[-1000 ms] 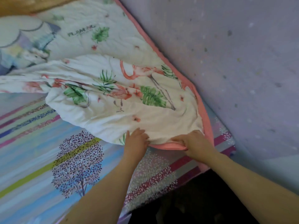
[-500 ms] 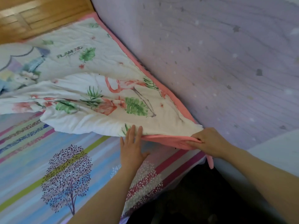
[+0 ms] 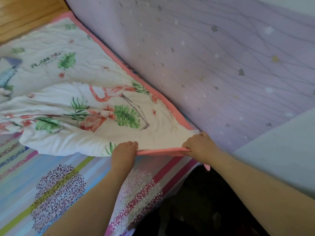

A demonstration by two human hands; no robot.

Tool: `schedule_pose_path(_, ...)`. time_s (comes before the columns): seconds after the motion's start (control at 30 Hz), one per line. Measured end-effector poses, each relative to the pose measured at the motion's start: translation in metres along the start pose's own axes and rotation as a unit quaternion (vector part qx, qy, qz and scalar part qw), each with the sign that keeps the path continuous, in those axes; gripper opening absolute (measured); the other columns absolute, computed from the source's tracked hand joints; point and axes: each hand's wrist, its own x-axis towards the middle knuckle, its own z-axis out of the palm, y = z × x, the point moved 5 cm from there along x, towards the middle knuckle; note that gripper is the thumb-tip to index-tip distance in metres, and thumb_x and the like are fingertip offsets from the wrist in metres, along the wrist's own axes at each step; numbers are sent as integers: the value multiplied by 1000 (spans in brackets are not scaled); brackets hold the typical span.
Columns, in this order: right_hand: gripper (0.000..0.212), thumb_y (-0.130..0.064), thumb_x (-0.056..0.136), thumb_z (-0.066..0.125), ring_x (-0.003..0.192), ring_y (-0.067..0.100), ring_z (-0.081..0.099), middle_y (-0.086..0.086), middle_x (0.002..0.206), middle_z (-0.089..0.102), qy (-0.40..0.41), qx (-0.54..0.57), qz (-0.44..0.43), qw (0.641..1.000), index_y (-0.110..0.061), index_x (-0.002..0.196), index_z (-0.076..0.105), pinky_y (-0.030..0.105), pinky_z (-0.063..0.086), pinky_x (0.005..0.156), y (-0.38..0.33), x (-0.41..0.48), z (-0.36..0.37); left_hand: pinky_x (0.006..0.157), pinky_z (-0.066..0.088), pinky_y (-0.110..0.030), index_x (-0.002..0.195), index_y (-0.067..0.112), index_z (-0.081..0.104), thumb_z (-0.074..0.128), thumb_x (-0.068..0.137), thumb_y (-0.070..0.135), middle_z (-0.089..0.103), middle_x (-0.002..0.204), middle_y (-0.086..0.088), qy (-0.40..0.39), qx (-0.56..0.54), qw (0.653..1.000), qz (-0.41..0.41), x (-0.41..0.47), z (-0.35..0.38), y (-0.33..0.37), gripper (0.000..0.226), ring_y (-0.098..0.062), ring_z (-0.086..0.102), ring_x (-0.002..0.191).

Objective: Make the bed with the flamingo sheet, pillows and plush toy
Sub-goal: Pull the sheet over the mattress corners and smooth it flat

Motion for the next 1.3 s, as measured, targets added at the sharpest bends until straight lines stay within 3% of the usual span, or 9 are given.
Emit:
schedule_pose_path(0.1, 25, -6, 86, 47, 94, 23, 55, -4, 81, 48, -15, -33, 51, 998, -27, 85, 60, 35, 34, 91, 4, -14, -1, 50, 38, -31, 66, 16, 49, 70, 62, 4, 57, 63, -5, -20, 16, 1000, -19, -14, 0, -15, 24, -28, 57, 60)
schedule_pose_path(0.17, 24, 0, 81, 55, 103, 27, 58, 4, 99, 56, -43, -19, 97, 994, -23, 90, 56, 35, 35, 79, 11, -24, 8, 66, 46, -34, 83, 19, 52, 52, 84, 18, 64, 87, -4, -86, -1, 995, -54, -24, 11, -20, 1, -27, 62, 83)
schedule_pose_path(0.37, 27, -19, 94, 45, 101, 30, 61, 13, 118, 56, -12, 183, 322, 929, -12, 119, 54, 33, 45, 74, 46, -42, 51, 85, 43, -34, 106, 17, 55, 22, 78, 37, 63, 115, -8, -183, -75, 980, 2, -49, 41, 25, 48, -28, 57, 110)
schedule_pose_path(0.47, 36, -17, 90, 48, 102, 32, 61, 22, 117, 59, 26, 269, 307, 913, -22, 125, 55, 37, 49, 90, 60, -42, 59, 87, 41, -33, 107, 11, 60, 27, 86, 31, 62, 120, -13, -223, -151, 963, 7, -53, 44, 60, 44, -29, 56, 112)
schedule_pose_path(0.63, 29, 7, 79, 48, 102, 36, 63, 24, 108, 63, 137, 328, 333, 874, 0, 101, 66, 41, 49, 88, 77, -60, 52, 83, 41, -34, 100, 3, 62, 36, 85, 21, 63, 116, -20, -248, -214, 945, 21, -50, 47, 101, 35, -34, 57, 107)
schedule_pose_path(0.8, 33, -4, 71, 75, 113, 43, 51, 16, 147, 34, 194, 168, 273, 927, -3, 101, 60, 49, 48, 87, 91, -94, 68, 87, 41, -33, 101, 4, 62, 42, 86, 12, 63, 117, -18, -272, -207, 939, 49, -42, 58, 116, 26, -33, 56, 109)
schedule_pose_path(0.9, 47, 0, 69, 74, 118, 48, 49, 25, 151, 26, 134, 48, 291, 946, 1, 114, 60, 56, 30, 108, 97, -114, 93, 85, 41, -31, 99, 6, 64, 34, 76, 23, 64, 115, -16, -285, -197, 935, 71, -43, 63, 127, 41, -31, 57, 108)
schedule_pose_path(1.03, 58, -10, 92, 46, 142, 41, 12, 13, 159, -6, -44, 9, 327, 944, -13, 147, 27, 52, 4, 117, 97, -114, 139, 87, 42, -31, 107, 12, 64, 35, 76, 22, 63, 120, -13, -307, -169, 932, 89, -38, 86, 146, 44, -31, 56, 112)
schedule_pose_path(1.3, 67, -5, 89, 45, 146, 31, -11, 9, 159, -6, -171, 102, 308, 930, -13, 150, 19, 52, 3, 118, 74, -75, 177, 97, 37, -27, 133, 18, 53, 42, 89, 30, 57, 133, -12, -322, -209, 918, 104, -29, 131, 164, 47, -29, 52, 123)
